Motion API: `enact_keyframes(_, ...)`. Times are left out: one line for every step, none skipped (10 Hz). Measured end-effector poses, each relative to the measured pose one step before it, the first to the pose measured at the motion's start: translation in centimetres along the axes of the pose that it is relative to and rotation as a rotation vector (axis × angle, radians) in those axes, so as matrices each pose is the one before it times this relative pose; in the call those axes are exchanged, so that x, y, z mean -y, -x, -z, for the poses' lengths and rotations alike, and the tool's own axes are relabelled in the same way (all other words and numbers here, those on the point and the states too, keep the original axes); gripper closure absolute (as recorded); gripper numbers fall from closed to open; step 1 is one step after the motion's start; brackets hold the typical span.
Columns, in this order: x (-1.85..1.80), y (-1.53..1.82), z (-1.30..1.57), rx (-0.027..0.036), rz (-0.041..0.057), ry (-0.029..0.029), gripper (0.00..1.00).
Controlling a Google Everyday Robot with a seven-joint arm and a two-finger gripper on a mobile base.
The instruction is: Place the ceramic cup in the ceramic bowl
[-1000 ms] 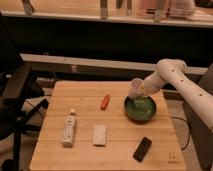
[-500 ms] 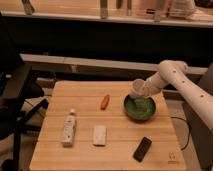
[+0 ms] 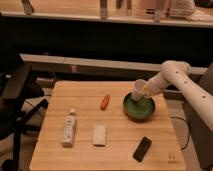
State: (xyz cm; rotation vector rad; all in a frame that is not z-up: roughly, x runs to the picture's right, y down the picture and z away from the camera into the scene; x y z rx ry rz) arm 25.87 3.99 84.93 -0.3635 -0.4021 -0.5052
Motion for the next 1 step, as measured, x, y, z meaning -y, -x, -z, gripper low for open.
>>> enact_keyframes(-0.093, -0.103, -0.098, 0.00067, -0.00129, 0.00025, 0.96)
